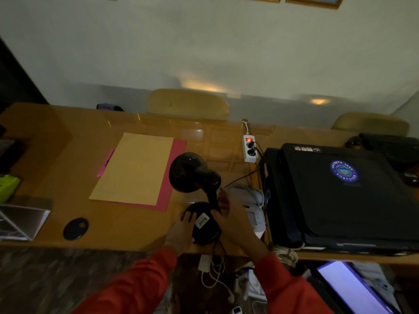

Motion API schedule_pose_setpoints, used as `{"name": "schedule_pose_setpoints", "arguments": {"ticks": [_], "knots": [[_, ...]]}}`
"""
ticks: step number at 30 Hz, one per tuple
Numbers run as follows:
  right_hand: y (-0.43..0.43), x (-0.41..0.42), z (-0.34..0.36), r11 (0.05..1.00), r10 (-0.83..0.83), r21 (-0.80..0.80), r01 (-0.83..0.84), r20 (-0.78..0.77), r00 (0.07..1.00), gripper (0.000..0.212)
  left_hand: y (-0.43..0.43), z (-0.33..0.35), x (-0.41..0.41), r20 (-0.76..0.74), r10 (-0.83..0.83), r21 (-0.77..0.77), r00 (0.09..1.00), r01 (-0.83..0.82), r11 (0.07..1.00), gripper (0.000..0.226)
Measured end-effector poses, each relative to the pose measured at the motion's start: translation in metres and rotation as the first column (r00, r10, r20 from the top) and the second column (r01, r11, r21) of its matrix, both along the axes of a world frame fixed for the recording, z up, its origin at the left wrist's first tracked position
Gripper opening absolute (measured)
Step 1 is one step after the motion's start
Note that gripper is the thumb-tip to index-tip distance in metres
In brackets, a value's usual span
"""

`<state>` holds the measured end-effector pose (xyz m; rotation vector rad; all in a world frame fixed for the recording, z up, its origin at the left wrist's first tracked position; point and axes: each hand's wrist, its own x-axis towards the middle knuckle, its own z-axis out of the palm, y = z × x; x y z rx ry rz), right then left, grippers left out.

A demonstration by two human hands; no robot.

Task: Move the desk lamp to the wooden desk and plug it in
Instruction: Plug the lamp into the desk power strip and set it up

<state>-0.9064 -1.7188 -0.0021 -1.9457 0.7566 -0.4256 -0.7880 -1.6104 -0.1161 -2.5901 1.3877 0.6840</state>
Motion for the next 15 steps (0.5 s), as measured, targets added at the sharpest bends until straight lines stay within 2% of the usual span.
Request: {"name": "schedule_pose_setpoints", "arguments": {"ticks": [3, 5, 12, 15], "knots": [[-0.001, -0.012, -0.035, 0.998, 0.062, 0.037, -0.057, -0.159, 0.985, 0.042, -0.002, 0.000, 0.000, 0.012, 0.001, -0.018, 1.000, -0.001, 1.000, 0.090], [0.000, -0.018, -0.054, 0.996, 0.091, 0.037, -0.085, -0.220, 0.971, 0.040, -0.002, 0.001, 0.000, 0.031, -0.005, -0.026, 1.000, 0.006, 1.000, 0.091], [0.010, -0.036, -0.089, 0.991, 0.120, 0.094, -0.098, -0.280, 0.953, 0.054, -0.004, 0.009, -0.003, 0.090, -0.048, 0.000, 0.995, 0.048, 0.999, 0.088], [0.015, -0.039, -0.092, 0.990, 0.130, 0.091, -0.109, -0.260, 0.957, 0.054, -0.005, 0.011, -0.004, 0.063, -0.017, 0.013, 0.998, 0.016, 1.000, 0.088]]}}
